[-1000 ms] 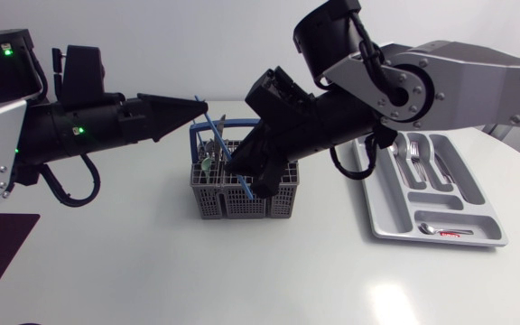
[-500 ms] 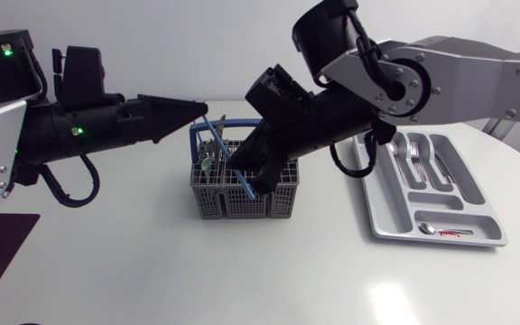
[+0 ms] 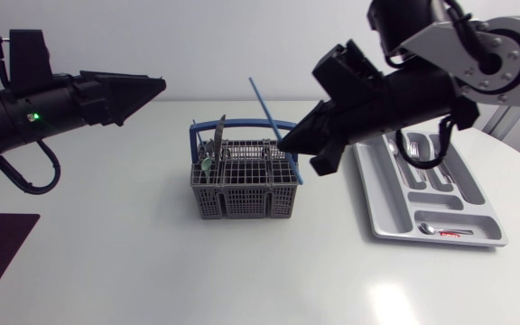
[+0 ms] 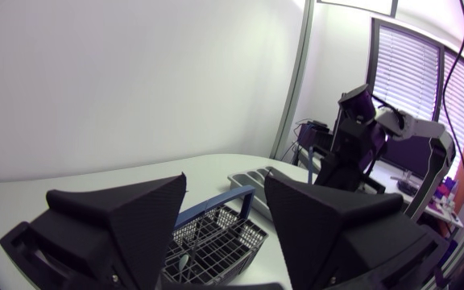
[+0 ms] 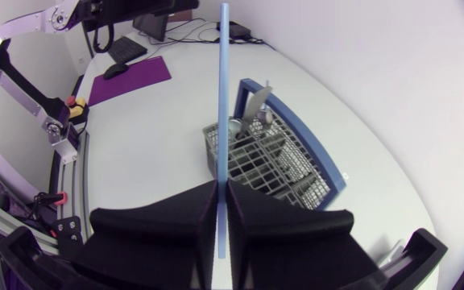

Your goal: Unload the cutlery basket into the drawer organizer.

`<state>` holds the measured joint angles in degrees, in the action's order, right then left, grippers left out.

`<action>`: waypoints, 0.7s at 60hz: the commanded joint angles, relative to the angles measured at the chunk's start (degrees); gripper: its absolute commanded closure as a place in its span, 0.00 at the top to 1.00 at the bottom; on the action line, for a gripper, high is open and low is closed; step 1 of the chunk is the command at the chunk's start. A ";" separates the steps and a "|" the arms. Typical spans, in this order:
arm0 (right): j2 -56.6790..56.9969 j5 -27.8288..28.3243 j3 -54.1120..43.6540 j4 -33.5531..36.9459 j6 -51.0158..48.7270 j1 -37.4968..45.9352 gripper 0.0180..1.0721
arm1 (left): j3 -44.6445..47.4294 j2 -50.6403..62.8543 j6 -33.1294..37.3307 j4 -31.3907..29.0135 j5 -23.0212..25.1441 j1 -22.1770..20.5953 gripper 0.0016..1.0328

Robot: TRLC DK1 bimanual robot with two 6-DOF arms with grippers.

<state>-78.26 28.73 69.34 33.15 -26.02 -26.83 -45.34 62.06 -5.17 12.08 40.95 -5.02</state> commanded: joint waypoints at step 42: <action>-10.60 -10.80 -4.30 -1.94 12.84 28.76 0.05 | 2.10 6.49 20.11 -12.87 -30.31 -13.09 0.69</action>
<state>-86.17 19.66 66.24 32.03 -16.67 1.30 -41.41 66.48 13.61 0.73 12.19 -16.91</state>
